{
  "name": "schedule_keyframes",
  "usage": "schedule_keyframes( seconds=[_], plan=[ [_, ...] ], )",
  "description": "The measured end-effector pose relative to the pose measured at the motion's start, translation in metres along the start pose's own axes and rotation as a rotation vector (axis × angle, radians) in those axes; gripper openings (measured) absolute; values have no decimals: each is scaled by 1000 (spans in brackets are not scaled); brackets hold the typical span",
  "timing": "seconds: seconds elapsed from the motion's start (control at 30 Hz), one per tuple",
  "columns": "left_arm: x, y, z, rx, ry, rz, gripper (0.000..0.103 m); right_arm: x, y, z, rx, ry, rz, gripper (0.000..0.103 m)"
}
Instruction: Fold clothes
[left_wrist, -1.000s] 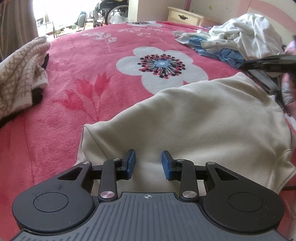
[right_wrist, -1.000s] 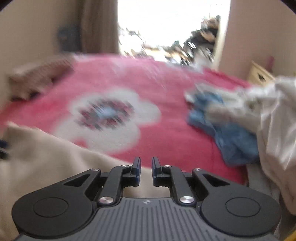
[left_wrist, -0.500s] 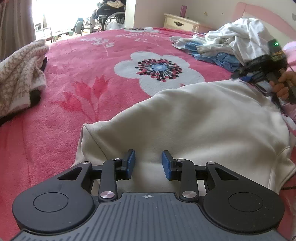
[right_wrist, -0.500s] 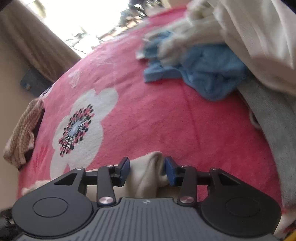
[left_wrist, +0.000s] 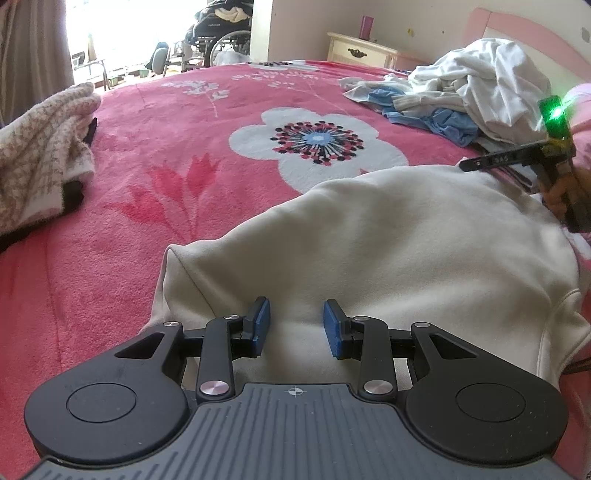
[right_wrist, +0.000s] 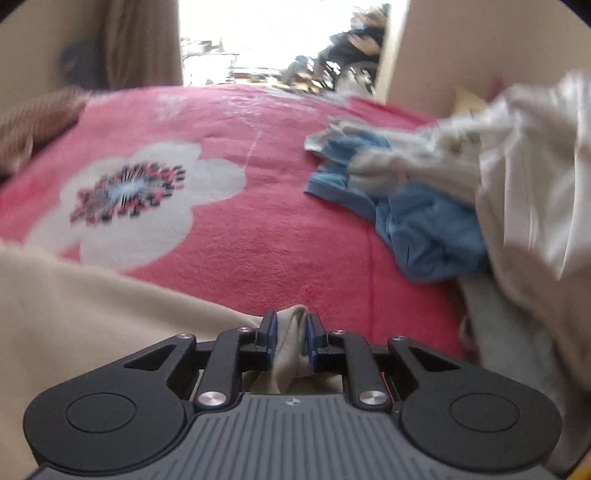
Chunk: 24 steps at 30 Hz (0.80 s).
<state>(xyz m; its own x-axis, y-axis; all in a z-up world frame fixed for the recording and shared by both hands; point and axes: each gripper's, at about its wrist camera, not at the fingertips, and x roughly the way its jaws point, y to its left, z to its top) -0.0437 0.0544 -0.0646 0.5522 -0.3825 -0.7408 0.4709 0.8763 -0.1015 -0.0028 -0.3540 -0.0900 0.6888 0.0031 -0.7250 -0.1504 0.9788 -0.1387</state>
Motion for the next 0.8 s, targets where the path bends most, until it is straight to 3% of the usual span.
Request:
schedule_keyframes(
  seconds=[0.03,0.1,0.2,0.33,0.4,0.47,0.53,0.6,0.7,0.8],
  plan=[
    [0,0,-1,1,-1,-2,32,1,-1,-1,-8,2,-4,20],
    [-1,2,-1,-5,-3,-7,32,0,0,2,-41,10,-33,38],
    [-4,3,0,-12,2,-10,32,-11,7,17,-100,31,-78,38],
    [-22,3,10,6,15,-14,32,-45,27,37,-189,-37,-159,38],
    [-35,2,19,16,-19,-38,32,-57,37,47,-164,-65,-56,36],
    [-35,-1,36,28,-59,-94,32,-57,53,58,-103,-69,115,33],
    [-18,-8,57,51,-90,-144,32,-46,75,65,-59,-50,269,28],
    [16,-19,78,70,-104,-162,32,-31,99,66,-65,-36,344,28],
    [64,-30,94,53,-56,-149,32,-7,105,53,-75,20,325,24],
    [84,-30,76,64,5,-69,34,1,77,33,-37,44,270,22]
  ],
)
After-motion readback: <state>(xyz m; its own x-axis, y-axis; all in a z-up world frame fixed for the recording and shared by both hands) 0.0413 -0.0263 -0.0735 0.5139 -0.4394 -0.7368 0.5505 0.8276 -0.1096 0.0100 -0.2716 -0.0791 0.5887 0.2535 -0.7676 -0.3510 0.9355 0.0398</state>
